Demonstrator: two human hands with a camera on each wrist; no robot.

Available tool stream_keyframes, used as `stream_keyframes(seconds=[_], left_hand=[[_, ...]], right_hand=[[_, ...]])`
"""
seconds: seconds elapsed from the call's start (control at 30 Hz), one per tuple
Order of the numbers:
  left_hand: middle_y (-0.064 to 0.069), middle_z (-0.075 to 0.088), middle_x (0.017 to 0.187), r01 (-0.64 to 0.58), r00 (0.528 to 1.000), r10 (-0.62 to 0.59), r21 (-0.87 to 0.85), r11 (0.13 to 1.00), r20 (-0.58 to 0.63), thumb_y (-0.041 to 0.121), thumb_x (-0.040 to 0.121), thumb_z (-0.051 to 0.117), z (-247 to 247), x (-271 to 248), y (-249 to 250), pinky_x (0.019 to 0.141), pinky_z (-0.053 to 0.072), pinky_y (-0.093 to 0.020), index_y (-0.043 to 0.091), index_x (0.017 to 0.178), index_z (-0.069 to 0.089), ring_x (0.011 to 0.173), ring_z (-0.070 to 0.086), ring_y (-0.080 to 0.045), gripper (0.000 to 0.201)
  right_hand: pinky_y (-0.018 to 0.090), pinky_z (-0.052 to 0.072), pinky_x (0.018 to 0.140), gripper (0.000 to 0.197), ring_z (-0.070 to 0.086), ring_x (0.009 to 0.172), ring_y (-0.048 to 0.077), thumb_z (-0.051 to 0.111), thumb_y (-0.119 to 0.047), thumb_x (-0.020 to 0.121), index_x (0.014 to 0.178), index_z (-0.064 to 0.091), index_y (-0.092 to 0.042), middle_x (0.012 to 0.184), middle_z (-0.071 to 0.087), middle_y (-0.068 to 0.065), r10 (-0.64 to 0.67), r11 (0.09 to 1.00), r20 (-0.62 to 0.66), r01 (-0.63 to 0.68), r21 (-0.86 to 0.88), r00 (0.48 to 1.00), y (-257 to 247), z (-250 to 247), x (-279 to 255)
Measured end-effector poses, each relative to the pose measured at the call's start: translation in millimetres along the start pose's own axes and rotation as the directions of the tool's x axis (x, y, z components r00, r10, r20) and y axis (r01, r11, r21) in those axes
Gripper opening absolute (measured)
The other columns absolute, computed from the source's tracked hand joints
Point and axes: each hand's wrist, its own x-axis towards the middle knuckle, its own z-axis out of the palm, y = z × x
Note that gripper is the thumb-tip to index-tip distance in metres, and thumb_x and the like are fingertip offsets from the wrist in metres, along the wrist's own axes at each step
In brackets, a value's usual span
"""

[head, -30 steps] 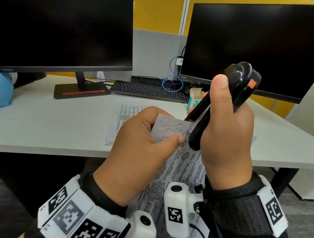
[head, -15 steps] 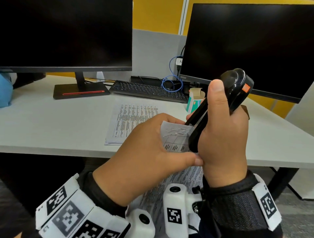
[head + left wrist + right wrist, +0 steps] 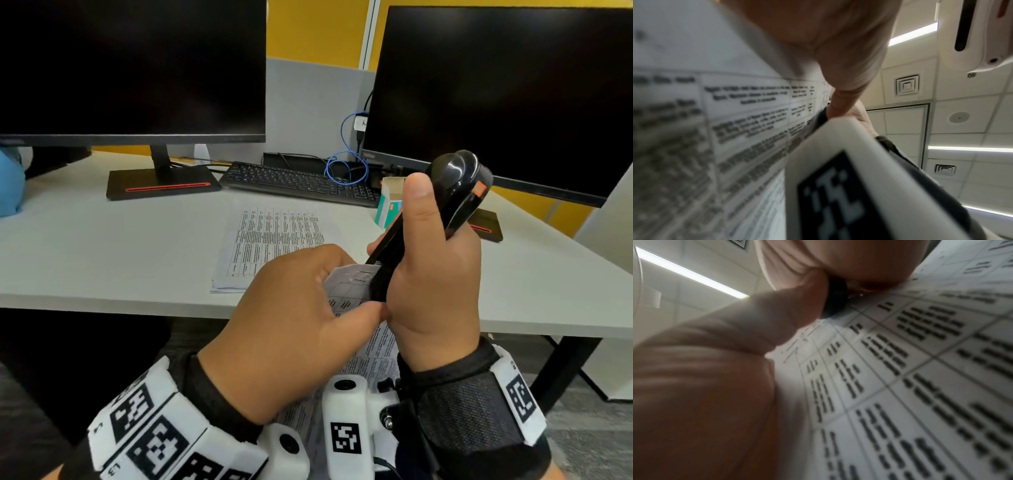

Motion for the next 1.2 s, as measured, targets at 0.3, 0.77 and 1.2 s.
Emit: stream_keyframes(seconds=[0.3,0.77,1.2], left_hand=[[0.018,0.070,0.079,0.021,0.996,-0.012,-0.103,0.994,0.089,0.005,0.081,0.073,-5.5,13.8,-41.2,0.065,0.047,-0.013,0.028,0.081,0.072,0.073,0.064,0.004,0.023],[0.012,0.068,0.104,-0.330,0.944,0.326,-0.090,0.940,-0.060,0.012,0.072,0.077,-10.2,11.2,-65.5,0.081,0.048,-0.022,0.025,0.081,0.072,0.097,0.065,-0.010,0.017],[0.012,0.074,0.079,0.075,0.982,-0.111,-0.224,0.972,-0.154,0.014,0.087,0.069,-23.5,18.2,-70.4,0.065,0.054,-0.015,0.024,0.083,0.073,0.074,0.069,-0.001,0.011]], right_hand=[[0.039,0.054,0.076,0.034,0.064,0.074,0.018,0.053,-0.053,0.084,0.080,0.060,-0.020,0.075,0.061,0.001,0.090,0.993,-0.074,-0.084,0.081,0.993,-1.8,-23.5,25.0],[0.033,0.055,0.085,0.027,0.068,0.089,0.013,0.053,-0.049,0.095,0.087,0.061,-0.024,0.073,0.066,-0.016,0.169,0.984,-0.181,-0.157,0.079,0.969,6.2,-36.2,33.6],[0.038,0.053,0.074,0.042,0.057,0.080,0.024,0.050,-0.047,0.094,0.115,0.061,-0.013,0.090,0.059,0.011,0.759,0.645,-0.058,-0.736,0.205,0.649,56.5,-54.3,53.0]])
